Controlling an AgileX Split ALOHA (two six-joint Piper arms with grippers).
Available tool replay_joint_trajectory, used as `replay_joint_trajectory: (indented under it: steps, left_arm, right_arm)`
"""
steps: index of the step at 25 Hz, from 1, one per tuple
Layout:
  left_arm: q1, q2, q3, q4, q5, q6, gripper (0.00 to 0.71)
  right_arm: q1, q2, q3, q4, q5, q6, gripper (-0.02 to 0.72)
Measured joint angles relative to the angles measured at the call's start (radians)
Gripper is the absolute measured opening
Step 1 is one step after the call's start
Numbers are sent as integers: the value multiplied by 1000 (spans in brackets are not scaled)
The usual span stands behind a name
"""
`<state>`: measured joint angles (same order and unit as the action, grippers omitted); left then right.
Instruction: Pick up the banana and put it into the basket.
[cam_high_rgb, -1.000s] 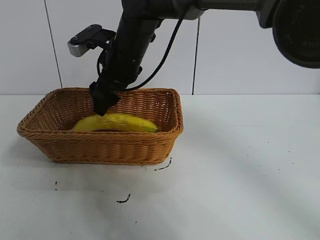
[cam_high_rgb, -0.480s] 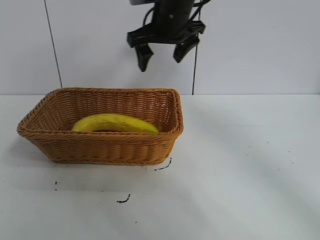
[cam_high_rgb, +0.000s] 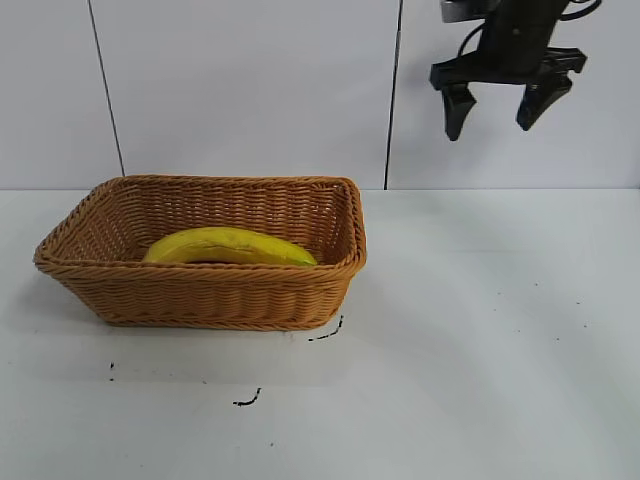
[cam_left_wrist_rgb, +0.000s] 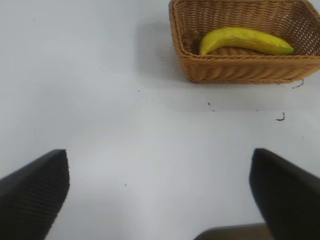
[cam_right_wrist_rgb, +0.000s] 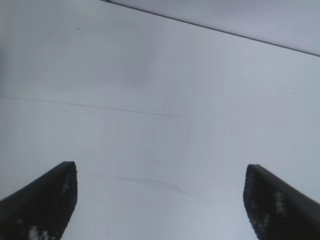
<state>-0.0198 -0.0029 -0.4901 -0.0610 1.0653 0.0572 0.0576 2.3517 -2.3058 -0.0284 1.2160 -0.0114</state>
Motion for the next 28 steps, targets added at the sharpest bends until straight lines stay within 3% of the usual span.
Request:
replay_joint_trajectory:
  steps: [6, 19, 28]
  left_arm:
    - [0, 0, 0, 0, 0, 0, 695]
    - [0, 0, 0, 0, 0, 0, 695]
    - [0, 0, 0, 0, 0, 0, 695]
  right_arm:
    - [-5, -219, 310, 0, -2, 11, 648]
    - [-7, -1019, 1236, 19, -6, 11, 648]
    - [-7, -1658, 1652, 20, -196, 11, 648]
